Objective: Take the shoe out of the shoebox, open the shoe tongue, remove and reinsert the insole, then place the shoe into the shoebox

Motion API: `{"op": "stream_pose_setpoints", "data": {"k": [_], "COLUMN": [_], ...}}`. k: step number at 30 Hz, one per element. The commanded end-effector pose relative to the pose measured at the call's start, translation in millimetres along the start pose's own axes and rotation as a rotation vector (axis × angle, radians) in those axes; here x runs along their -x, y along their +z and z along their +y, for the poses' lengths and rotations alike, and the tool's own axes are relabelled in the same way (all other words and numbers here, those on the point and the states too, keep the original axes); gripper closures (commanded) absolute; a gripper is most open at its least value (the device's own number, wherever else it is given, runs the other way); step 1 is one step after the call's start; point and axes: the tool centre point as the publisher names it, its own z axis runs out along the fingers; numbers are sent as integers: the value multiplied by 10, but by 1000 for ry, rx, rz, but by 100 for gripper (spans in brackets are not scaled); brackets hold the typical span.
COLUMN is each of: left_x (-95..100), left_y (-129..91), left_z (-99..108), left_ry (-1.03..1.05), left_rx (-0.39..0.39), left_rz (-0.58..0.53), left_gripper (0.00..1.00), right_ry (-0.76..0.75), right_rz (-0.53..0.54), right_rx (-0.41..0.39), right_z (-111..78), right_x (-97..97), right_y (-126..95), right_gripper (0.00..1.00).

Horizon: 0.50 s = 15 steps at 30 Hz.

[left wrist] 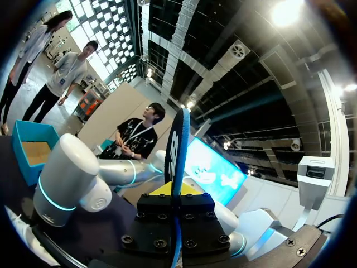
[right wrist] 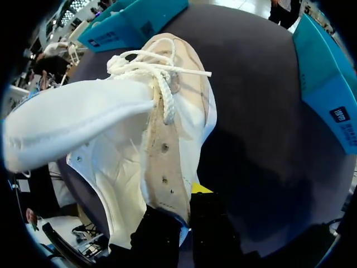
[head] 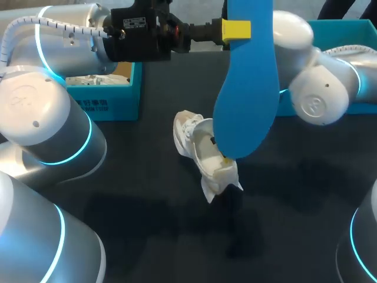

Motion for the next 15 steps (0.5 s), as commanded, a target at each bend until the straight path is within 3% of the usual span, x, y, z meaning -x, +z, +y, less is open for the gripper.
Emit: {"op": "stream_pose_setpoints", "data": {"k": [1, 15], "left_x": [3, 3], "left_y": [4, 4], "left_z": [11, 11], "left_ry": [1, 1], "left_rx": [-4, -4], "left_rz": [2, 2], "left_gripper": [100, 100], "right_ry": [11, 128], "right_rz": [20, 65], "right_rx": [24, 63], "right_z": [-16, 11], "right_x": [34, 71], "right_y": [57, 183], "right_gripper": [100, 100]}}
